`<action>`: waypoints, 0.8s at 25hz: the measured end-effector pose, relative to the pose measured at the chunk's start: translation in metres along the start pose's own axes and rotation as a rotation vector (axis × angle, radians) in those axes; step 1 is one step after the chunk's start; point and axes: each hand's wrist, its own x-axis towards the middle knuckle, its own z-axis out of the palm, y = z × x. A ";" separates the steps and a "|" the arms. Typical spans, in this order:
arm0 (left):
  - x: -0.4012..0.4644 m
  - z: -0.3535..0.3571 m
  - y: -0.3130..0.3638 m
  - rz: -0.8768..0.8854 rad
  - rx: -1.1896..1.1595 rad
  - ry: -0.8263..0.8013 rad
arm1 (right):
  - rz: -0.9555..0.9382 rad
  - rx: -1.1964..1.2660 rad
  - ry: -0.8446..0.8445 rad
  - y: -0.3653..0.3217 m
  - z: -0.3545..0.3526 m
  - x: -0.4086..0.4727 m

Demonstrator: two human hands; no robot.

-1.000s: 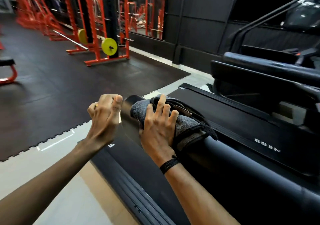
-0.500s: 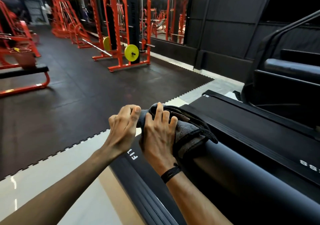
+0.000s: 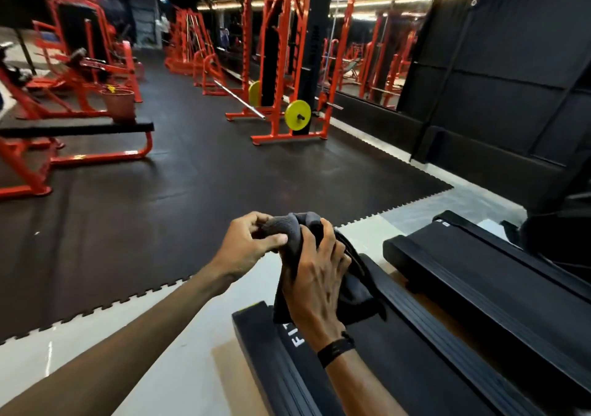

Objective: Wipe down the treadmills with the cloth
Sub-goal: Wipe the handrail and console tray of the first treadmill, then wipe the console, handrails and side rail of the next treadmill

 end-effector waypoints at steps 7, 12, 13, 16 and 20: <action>0.115 -0.028 -0.018 0.295 0.351 -0.175 | 0.165 0.230 -0.120 0.014 0.078 0.054; 0.204 -0.043 -0.038 0.366 0.419 -0.308 | 0.132 0.276 -0.306 0.058 0.129 0.107; 0.222 -0.043 -0.041 0.379 0.437 -0.336 | 0.143 0.258 -0.346 0.069 0.139 0.121; 0.273 -0.041 -0.041 0.439 0.489 -0.414 | 0.171 0.283 -0.521 0.093 0.164 0.160; 0.353 -0.033 -0.037 0.535 0.645 -0.512 | 0.289 0.419 -0.602 0.116 0.203 0.207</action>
